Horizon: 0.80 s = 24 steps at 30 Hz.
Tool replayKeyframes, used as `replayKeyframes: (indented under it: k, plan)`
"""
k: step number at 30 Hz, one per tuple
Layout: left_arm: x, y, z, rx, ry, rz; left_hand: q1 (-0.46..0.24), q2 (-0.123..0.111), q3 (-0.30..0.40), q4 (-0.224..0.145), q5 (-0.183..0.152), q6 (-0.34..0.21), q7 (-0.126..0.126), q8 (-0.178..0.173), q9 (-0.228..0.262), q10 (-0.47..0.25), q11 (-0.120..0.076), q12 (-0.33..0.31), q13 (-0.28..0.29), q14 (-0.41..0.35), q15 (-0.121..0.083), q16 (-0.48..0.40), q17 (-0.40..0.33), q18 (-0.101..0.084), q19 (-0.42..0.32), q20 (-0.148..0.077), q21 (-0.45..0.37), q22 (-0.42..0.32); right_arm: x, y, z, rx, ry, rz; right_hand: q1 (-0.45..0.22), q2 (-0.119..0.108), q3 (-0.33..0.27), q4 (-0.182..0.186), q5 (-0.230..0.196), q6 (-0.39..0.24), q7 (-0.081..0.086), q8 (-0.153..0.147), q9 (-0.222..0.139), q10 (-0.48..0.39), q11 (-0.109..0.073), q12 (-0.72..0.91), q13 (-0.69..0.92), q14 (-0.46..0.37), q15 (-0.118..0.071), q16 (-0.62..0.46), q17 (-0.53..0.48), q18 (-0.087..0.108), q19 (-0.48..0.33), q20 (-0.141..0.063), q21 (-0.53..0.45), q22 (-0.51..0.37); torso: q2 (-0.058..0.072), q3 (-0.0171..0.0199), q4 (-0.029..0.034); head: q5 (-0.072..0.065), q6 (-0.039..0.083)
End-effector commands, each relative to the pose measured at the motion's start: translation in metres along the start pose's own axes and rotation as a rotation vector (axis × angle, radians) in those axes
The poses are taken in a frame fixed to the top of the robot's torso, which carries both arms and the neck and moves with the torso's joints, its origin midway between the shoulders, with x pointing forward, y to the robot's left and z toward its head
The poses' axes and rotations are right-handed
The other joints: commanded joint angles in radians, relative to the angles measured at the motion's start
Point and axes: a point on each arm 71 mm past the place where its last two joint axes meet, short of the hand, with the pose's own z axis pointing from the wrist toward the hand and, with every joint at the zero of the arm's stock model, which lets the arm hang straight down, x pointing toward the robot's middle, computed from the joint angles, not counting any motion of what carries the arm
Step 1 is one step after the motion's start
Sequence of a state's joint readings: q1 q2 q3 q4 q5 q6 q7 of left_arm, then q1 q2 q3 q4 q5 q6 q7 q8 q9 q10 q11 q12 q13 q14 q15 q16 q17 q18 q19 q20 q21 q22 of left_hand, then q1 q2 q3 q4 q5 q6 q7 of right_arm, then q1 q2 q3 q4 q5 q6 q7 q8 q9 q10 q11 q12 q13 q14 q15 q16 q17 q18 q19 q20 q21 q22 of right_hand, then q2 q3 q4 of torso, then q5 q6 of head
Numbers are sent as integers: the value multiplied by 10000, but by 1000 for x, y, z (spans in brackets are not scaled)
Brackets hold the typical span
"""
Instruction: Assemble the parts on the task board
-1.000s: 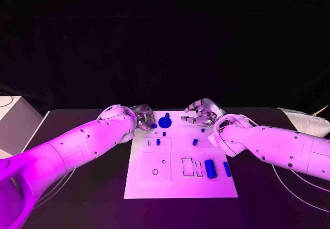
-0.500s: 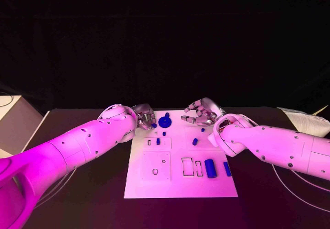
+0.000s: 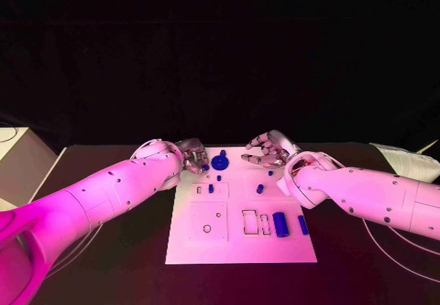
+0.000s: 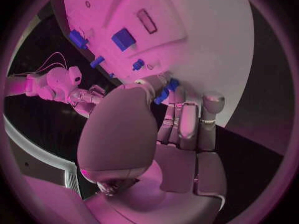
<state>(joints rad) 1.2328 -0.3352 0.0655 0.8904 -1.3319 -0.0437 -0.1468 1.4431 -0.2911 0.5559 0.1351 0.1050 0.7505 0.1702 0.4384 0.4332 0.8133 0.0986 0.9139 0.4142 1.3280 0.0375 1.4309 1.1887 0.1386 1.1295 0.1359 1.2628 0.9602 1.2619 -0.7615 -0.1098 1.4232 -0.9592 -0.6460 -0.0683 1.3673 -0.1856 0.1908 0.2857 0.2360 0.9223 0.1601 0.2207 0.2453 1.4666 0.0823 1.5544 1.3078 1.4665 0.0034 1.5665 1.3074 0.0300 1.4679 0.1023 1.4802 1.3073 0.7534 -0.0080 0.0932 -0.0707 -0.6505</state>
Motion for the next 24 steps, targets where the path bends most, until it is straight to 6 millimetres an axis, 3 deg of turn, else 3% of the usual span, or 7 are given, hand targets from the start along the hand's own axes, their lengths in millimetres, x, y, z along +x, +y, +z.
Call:
replayKeyframes:
  k: [1,14,24]
  plan:
    - [5,0,0,-29,184,-60,-39,69,-58,-11,-27,6,22,-16,-4,13,32,53,4,86,7,44,61,-43,64,10,69,29,1,2,0,-170,59,-76,-43,7,42,1,47,-49,-11,37,9,860,-59,-23,2479,1043,-27,43,2634,-41,645,-14,-30,1821,6,1,0,9,0]
    - [8,4,2,-263,243,-50,145,274,98,-31,3,213,1,-11,-127,153,0,39,-94,134,-16,100,53,-56,163,1,135,128,2,3,0,-188,84,-76,-43,7,42,1,47,-49,-11,37,9,860,-59,-23,2479,1043,-27,43,2634,-41,645,-14,-30,1821,16,0,-3,-3,-19]
    - [11,8,2,-596,511,5,349,475,796,-135,6,579,-20,-161,-434,422,-44,-441,-515,-40,-70,9,-279,-15,25,-58,46,-47,2,3,0,-182,91,-81,-47,6,52,4,53,-40,-14,50,17,866,-62,-18,2483,1043,-30,43,2634,-42,647,-16,-28,1824,2,2,-2,-13,-45]
